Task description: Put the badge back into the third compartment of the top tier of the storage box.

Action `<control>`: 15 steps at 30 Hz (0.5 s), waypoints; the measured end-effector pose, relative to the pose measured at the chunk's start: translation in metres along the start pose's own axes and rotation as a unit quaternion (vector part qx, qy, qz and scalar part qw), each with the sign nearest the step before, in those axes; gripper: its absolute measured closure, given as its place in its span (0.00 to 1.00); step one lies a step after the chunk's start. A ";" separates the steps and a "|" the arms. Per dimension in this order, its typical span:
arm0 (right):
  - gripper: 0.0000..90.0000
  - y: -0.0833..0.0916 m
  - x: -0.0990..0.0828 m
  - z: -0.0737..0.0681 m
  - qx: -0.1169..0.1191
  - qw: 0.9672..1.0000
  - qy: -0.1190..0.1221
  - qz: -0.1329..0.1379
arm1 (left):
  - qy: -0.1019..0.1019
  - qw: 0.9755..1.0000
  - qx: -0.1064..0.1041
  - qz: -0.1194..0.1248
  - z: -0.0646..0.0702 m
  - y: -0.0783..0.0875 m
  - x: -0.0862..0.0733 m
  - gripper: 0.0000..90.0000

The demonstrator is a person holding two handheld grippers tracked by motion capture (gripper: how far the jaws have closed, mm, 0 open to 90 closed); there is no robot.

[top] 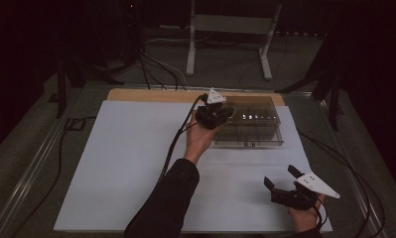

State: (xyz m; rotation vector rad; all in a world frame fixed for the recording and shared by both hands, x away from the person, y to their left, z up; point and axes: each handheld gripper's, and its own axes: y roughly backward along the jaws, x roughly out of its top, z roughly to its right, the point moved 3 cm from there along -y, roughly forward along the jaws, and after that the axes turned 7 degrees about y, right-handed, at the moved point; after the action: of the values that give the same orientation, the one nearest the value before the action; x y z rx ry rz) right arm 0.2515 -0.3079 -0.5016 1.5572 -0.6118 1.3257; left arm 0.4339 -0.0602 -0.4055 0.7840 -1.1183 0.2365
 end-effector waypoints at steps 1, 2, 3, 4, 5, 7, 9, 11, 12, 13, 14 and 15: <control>0.01 0.000 0.000 0.000 0.000 1.000 0.001 0.001 | 0.000 1.000 -0.001 -0.002 0.001 -0.002 0.000 0.99; 0.01 0.000 0.000 0.000 0.000 1.000 0.000 0.001 | 0.000 1.000 -0.002 -0.002 0.002 -0.003 0.000 0.99; 0.01 0.000 0.000 0.000 0.001 1.000 0.000 0.001 | 0.000 1.000 -0.004 -0.003 0.003 -0.005 0.000 0.99; 0.01 0.001 0.000 0.001 0.000 1.000 0.000 0.002 | 0.002 1.000 -0.006 -0.003 0.005 -0.006 0.001 0.99; 0.01 0.001 0.000 0.001 0.000 1.000 -0.001 0.002 | 0.002 1.000 -0.008 -0.003 0.006 -0.008 0.001 0.99; 0.01 0.001 0.000 0.001 0.000 1.000 -0.001 0.002 | 0.001 1.000 -0.010 -0.004 0.009 -0.011 0.001 0.99; 0.01 0.001 0.000 0.001 0.000 1.000 0.000 0.002 | -0.004 1.000 -0.012 -0.005 0.012 -0.014 0.002 0.99; 0.01 0.001 0.000 0.001 0.000 1.000 0.000 0.002 | -0.004 1.000 -0.017 -0.006 0.016 -0.017 0.002 0.99; 0.01 0.001 0.000 0.001 0.000 1.000 0.000 0.002 | -0.005 1.000 -0.018 -0.006 0.018 -0.018 0.003 0.99; 0.01 0.001 0.000 0.001 0.000 1.000 -0.001 0.002 | -0.005 1.000 -0.021 -0.006 0.019 -0.019 0.003 0.99; 0.01 0.001 0.000 0.001 0.000 1.000 -0.001 0.002 | -0.007 1.000 -0.023 -0.007 0.021 -0.020 0.003 0.99; 0.01 0.001 0.000 0.001 0.000 1.000 -0.001 0.002 | -0.007 1.000 -0.023 -0.007 0.023 -0.022 0.004 0.99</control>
State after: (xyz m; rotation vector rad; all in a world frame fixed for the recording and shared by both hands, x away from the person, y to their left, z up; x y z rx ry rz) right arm 0.2514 -0.3092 -0.5011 1.5589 -0.6170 1.3266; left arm 0.4310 -0.0917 -0.4071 0.7533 -1.1275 0.1919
